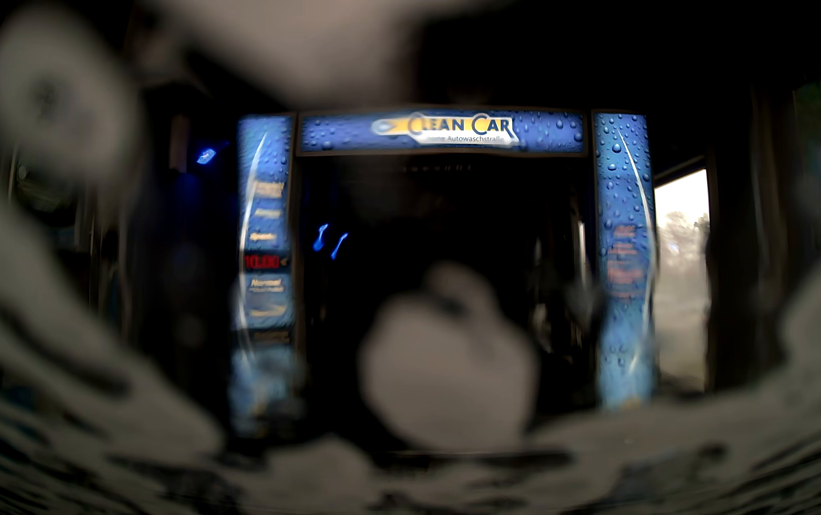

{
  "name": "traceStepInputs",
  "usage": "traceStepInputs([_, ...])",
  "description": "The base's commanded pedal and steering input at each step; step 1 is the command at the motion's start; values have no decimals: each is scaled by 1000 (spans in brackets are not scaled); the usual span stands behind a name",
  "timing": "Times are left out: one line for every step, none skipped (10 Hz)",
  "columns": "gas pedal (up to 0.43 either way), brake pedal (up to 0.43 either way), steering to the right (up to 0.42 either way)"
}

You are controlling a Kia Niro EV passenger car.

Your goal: Follow the waypoints while adhering to traffic rules and regulations

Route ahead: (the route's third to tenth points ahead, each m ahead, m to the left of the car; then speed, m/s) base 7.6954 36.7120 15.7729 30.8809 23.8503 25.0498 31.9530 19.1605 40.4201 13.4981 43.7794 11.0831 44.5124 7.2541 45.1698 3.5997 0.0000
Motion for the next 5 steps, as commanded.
traceStepInputs([0,0,-14])
traceStepInputs([0,0,-15])
traceStepInputs([0,0,-15])
traceStepInputs([0,0,-15])
traceStepInputs([0,0,-15])
